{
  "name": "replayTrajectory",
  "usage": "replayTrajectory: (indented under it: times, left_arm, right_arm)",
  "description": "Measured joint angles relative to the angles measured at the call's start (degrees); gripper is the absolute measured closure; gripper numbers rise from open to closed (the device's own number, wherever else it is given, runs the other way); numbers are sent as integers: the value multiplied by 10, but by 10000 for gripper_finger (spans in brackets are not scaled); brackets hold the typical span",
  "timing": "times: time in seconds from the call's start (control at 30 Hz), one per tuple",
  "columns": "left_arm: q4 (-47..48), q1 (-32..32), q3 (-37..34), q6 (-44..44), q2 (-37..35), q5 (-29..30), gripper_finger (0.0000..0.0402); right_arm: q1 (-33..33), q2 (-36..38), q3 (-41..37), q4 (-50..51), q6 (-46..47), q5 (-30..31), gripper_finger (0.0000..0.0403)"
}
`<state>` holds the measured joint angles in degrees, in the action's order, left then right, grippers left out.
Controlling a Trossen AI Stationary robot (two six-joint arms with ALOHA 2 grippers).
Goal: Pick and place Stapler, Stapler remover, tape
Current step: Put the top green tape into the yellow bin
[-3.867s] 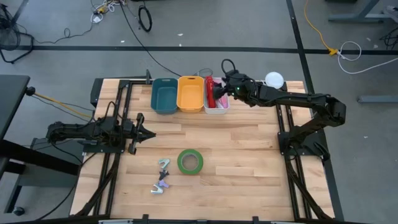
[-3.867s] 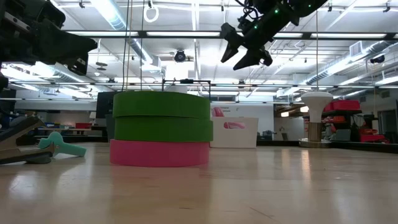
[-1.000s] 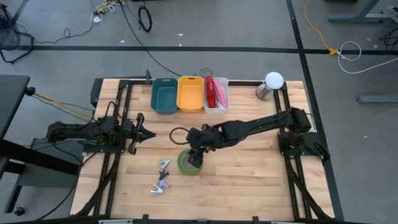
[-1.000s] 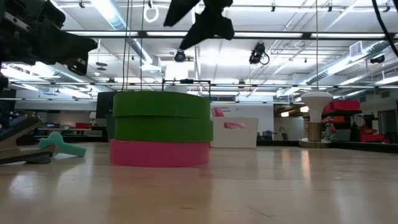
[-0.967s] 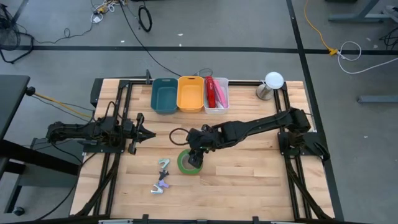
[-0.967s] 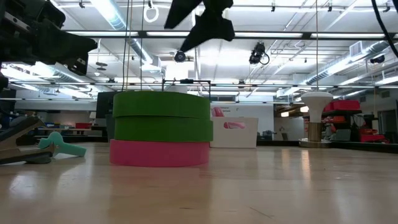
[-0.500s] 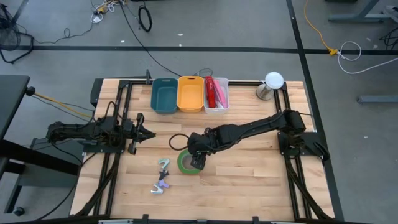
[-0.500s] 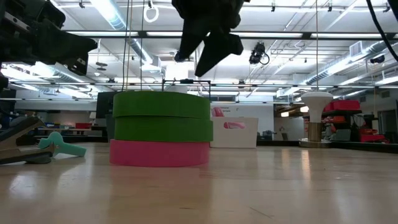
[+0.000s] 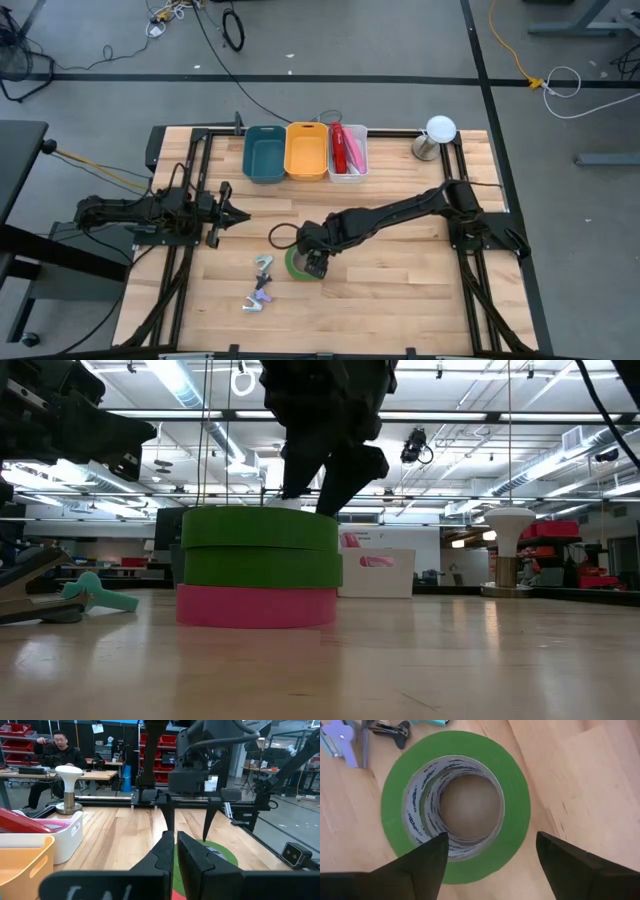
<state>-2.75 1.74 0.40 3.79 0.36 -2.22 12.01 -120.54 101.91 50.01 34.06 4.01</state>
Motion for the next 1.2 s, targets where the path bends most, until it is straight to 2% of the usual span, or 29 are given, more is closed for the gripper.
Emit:
replayTrajectory:
  times: [0.2,0.6,1.2]
  left_arm:
    - [0,0,0,0,0,0,376]
    - [0,0,0,0,0,0,376]
    - [0,0,0,0,0,0,376]
  right_arm:
    - [0,-16,0,1,0,25,113]
    - [-4,-23,-8,-7,-5,29,133]
    - [-3,-22,-21,-12,15,24,246]
